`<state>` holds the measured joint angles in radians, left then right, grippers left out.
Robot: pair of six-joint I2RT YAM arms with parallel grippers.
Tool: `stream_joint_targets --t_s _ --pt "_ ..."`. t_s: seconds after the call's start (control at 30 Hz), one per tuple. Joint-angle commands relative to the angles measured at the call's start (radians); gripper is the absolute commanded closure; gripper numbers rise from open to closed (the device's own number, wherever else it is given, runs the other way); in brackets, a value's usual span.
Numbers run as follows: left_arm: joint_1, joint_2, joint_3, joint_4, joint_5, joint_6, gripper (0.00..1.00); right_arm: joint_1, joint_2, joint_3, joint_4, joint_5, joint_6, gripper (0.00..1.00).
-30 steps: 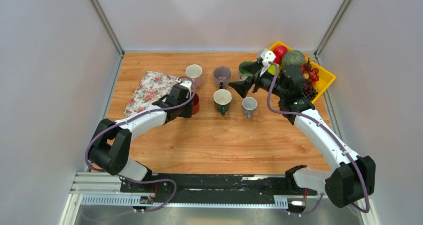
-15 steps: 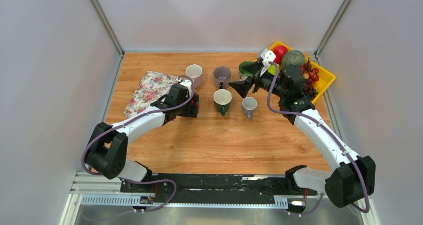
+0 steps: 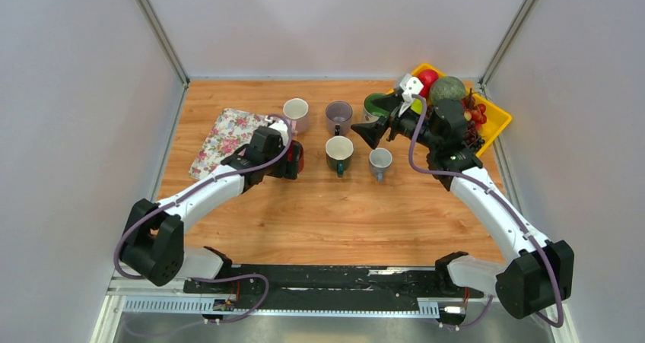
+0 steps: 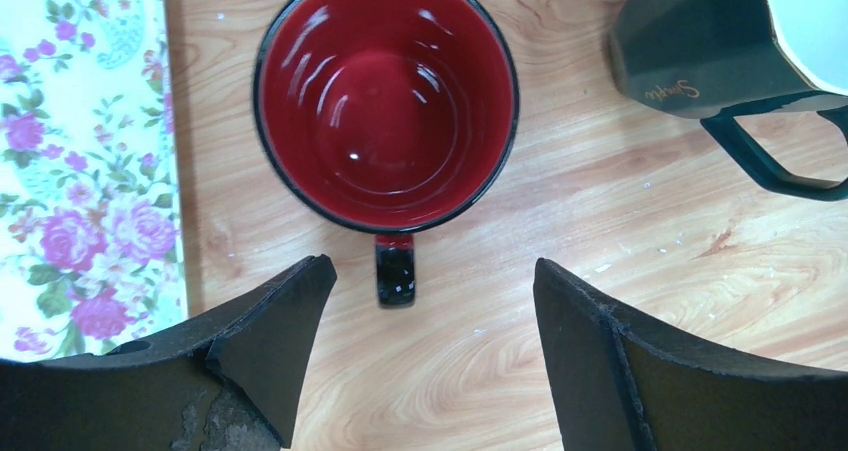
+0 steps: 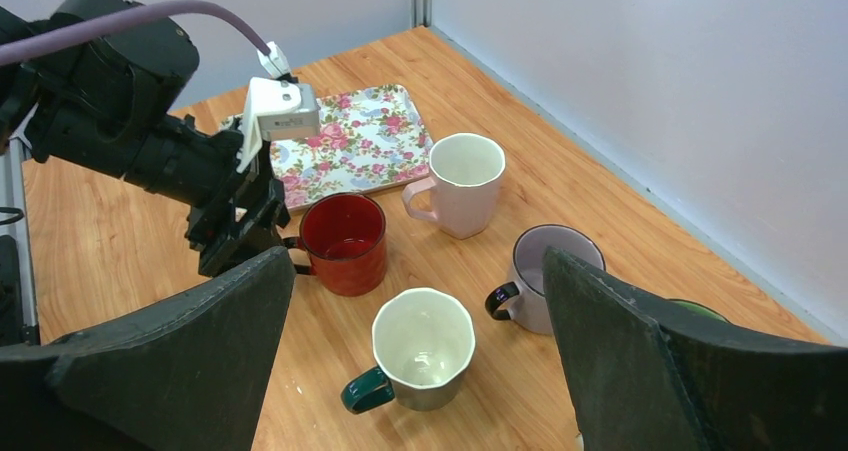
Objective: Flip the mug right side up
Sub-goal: Reset both arms
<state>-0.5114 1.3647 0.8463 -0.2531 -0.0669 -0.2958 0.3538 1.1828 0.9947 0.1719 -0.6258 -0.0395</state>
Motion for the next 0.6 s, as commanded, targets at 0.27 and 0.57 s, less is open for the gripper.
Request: stream_joint_targets --t_s 0.27,0.57 --pt "0.13 -0.199 0.059 -0.05 -0.026 0.083 0.15 -0.011 -0.068 0.042 -0.038 0.094 -0.081 0.0" --pt "0.218 -0.328 0.113 -0.017 -0.131 0.114 0.14 -0.011 -0.151 0.087 -0.192 0.418 -0.281 0.0"
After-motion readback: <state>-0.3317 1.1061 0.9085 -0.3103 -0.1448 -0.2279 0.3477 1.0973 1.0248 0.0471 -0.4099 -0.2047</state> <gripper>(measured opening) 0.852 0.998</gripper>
